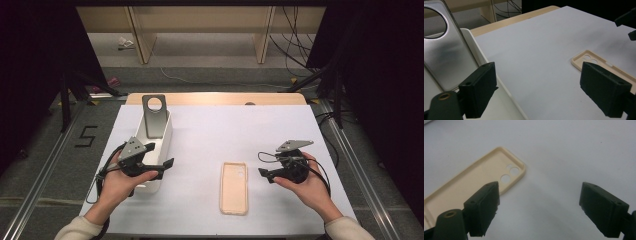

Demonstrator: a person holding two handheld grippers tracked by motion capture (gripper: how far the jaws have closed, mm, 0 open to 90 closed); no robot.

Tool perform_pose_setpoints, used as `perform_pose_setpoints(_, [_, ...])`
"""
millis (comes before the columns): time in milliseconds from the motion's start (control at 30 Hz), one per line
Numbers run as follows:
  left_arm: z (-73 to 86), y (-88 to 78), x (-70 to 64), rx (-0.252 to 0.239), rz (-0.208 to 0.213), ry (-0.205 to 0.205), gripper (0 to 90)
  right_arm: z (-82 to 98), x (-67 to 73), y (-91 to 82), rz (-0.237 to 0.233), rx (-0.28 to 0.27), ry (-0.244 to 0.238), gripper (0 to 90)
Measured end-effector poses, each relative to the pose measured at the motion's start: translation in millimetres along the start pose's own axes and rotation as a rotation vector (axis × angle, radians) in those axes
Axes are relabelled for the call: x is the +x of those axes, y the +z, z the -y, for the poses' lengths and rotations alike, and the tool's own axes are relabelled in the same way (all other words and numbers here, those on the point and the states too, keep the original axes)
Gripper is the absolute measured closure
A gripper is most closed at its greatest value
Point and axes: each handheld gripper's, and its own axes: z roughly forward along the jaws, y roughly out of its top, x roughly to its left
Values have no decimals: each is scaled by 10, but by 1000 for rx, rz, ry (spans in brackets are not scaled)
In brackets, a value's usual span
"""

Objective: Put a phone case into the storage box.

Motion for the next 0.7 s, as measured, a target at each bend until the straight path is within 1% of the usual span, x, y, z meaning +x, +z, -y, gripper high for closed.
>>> perform_pose_setpoints(67, [8, 5, -4, 1, 2, 2, 136, 21, 9, -32, 1, -3, 2, 171])
perform_pose_setpoints(133, [12, 10, -8, 4, 2, 4, 136, 34, 19, -69, 4, -23, 4, 168])
perform_pose_setpoints(300, [7, 10, -14, 3, 3, 9, 136, 44, 27, -90, 10, -36, 10, 168])
perform_pose_setpoints(533, [6, 7, -10, -1, 4, 9, 136, 56, 11, -124, 11, -76, 30, 168])
perform_pose_setpoints(700, [-1, 3, -17, -3, 2, 12, 136, 59, 10, -142, 12, -89, 36, 168])
